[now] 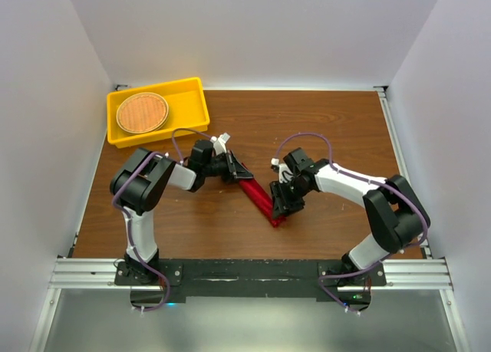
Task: Fold the napkin, place the utensils inside, and roll it up
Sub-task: Roll the napkin with the utensil, then neatly place the rolled napkin to the corner
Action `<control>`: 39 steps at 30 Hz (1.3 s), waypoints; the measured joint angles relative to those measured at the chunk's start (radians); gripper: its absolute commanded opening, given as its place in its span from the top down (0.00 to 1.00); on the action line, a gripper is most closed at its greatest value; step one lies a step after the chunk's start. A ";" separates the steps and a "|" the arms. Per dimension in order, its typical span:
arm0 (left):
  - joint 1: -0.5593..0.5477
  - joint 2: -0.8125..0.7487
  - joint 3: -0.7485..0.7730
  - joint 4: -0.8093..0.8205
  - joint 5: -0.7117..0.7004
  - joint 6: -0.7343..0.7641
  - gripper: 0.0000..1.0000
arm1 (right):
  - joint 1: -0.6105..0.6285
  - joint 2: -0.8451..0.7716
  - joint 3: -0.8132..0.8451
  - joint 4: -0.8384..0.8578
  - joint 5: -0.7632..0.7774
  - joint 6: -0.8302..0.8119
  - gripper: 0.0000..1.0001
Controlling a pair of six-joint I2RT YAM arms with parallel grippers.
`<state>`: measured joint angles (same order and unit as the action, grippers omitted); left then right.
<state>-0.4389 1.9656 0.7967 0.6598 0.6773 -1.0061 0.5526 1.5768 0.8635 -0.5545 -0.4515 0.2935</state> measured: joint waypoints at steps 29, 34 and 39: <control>0.001 0.003 0.045 -0.106 0.004 -0.008 0.99 | 0.383 0.269 0.356 0.011 0.723 -0.142 0.39; 0.002 0.003 0.048 -0.116 0.003 -0.019 0.97 | 0.387 0.280 0.336 0.057 0.775 -0.141 0.68; 0.009 -0.008 0.053 -0.158 0.002 -0.022 0.84 | 0.384 0.281 0.323 0.087 0.764 -0.137 0.91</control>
<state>-0.4301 1.9572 0.8497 0.5022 0.6792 -1.0283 0.9363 1.8580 1.1862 -0.4679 0.3130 0.1562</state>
